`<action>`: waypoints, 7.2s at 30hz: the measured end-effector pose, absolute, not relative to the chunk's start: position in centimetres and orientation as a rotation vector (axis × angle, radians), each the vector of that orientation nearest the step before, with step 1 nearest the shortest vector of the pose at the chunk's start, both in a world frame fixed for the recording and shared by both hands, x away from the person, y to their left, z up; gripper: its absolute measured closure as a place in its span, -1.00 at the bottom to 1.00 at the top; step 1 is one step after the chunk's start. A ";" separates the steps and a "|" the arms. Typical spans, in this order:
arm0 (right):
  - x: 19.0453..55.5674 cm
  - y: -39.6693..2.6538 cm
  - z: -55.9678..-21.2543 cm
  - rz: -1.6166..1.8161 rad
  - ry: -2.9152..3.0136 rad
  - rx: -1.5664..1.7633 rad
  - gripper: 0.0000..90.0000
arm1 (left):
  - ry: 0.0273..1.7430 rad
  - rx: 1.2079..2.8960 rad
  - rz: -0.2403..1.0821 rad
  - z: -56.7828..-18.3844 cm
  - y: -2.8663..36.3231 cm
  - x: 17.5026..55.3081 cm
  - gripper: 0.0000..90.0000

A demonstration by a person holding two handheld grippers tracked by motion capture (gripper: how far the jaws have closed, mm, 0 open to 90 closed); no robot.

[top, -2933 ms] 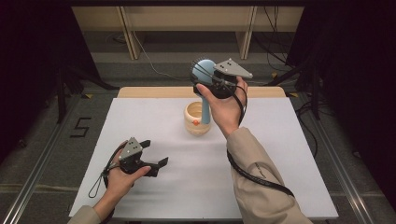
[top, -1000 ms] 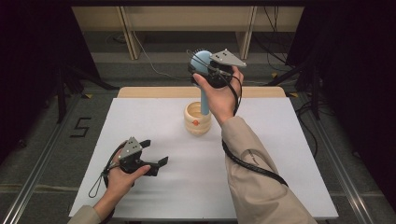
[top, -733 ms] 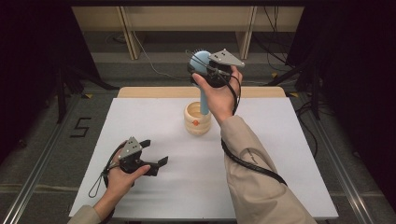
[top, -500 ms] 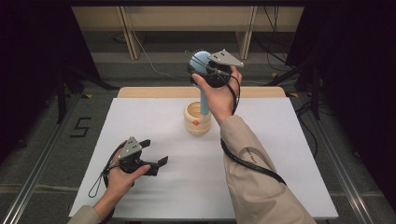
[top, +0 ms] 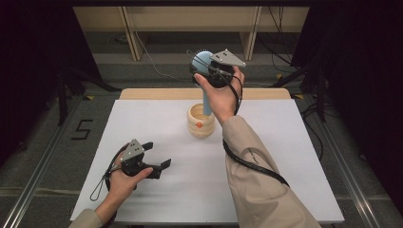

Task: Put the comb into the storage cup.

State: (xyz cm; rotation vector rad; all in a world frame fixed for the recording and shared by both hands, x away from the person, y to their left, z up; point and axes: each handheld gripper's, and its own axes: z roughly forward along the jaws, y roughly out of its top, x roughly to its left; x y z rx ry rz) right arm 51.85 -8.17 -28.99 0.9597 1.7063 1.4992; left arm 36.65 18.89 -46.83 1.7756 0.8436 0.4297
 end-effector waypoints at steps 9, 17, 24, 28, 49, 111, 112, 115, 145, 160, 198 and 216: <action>52.2 -7.9 -29.2 1.496 1.704 0.960 -0.52 | 0.842 1.782 0.428 -46.9 18.9 36.7 -0.96; 52.3 -7.6 -29.6 1.503 1.703 0.962 -0.52 | 0.843 1.780 0.427 -46.9 18.9 36.7 -0.96; 52.5 -7.3 -30.0 1.499 1.709 0.966 -0.52 | 0.843 1.781 0.427 -46.9 18.9 36.7 -0.96; 52.6 -7.2 -30.1 1.497 1.711 0.968 -0.52 | 0.844 1.780 0.427 -46.9 18.9 36.7 -0.96; 53.1 -7.2 -30.9 1.486 1.712 0.979 -0.52 | 0.846 1.781 0.421 -46.9 18.9 36.8 -0.96; 54.0 -7.2 -34.6 1.395 1.784 1.034 -0.52 | 0.849 1.787 0.427 -47.0 18.9 36.8 -0.96; 54.0 -7.2 -34.7 1.394 1.787 1.033 -0.52 | 0.850 1.787 0.427 -47.0 18.9 36.8 -0.96; 54.1 -7.3 -34.9 1.389 1.793 1.036 -0.52 | 0.850 1.787 0.427 -47.0 18.9 36.8 -0.96; 54.5 -7.2 -36.0 1.367 1.826 1.058 -0.52 | 0.849 1.789 0.422 -47.1 18.9 36.8 -0.96; 54.9 -7.2 -37.2 1.330 1.873 1.080 -0.52 | 0.849 1.787 0.425 -47.1 19.0 36.9 -0.96; 56.6 -6.9 -39.4 1.279 1.914 1.132 -0.59 | 0.851 1.787 0.424 -47.1 19.0 36.9 -0.95; 56.4 -6.9 -39.6 1.242 1.945 1.157 -0.65 | 0.851 1.787 0.422 -47.1 19.0 36.9 -0.95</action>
